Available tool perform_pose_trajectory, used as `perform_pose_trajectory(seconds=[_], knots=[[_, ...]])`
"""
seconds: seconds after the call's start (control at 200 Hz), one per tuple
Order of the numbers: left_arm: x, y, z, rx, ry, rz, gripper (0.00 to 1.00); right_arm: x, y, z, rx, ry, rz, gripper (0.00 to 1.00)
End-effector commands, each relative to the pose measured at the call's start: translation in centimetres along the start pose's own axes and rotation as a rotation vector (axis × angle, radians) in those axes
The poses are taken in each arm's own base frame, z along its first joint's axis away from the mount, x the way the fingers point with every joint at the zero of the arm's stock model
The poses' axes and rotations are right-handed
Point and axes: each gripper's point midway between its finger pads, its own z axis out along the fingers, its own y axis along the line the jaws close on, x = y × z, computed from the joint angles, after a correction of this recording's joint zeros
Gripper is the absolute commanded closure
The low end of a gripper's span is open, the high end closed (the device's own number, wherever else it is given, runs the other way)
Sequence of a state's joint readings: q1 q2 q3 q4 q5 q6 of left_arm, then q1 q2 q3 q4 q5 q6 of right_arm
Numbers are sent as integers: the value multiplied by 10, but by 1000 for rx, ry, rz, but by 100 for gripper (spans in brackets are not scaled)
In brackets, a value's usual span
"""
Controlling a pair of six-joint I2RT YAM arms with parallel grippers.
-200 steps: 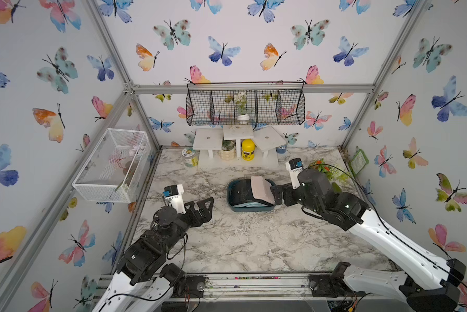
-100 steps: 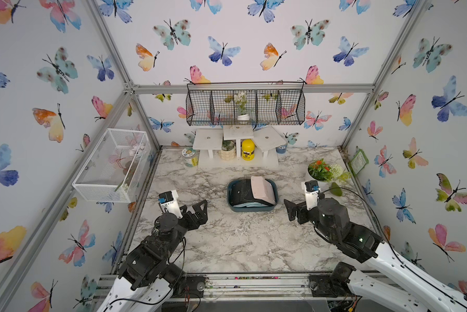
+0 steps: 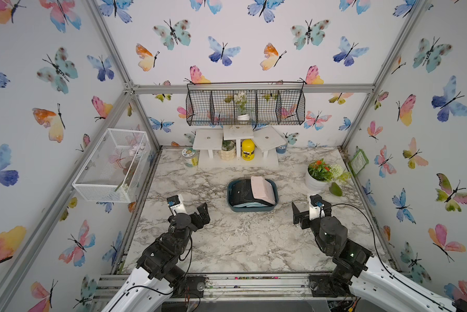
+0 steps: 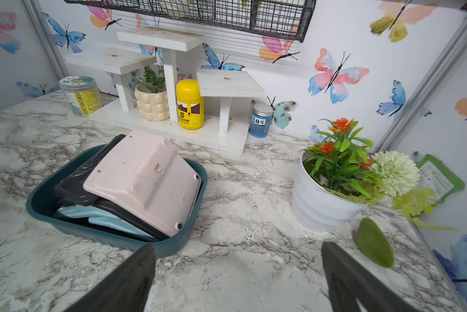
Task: Put the calculator in the storage box
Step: Reset both arms
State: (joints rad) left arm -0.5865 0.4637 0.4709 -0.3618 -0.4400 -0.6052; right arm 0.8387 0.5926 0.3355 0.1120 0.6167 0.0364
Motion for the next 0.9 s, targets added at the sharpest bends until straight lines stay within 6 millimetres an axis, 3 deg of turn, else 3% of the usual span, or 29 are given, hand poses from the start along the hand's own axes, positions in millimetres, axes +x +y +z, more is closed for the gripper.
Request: perform_pose_trajectory(seconds=[0.0,0.165,0.315,0.566,0.896], knots=[[-24,17,3,-86,-148,17,1,-17,-19,-3,107,-116,6,1],[-25,45,22,-189,-201,23,1,-9,-28,0,171,-163,0,1],[-28,59,38,-224,-236,70,1,8,-43,16,212,-121,7,1],[-33,92,54,-316,-302,157,1,31,-80,34,289,-119,96,1],[-31,127,64,-334,-342,194,1,55,-120,40,406,-138,194,1]])
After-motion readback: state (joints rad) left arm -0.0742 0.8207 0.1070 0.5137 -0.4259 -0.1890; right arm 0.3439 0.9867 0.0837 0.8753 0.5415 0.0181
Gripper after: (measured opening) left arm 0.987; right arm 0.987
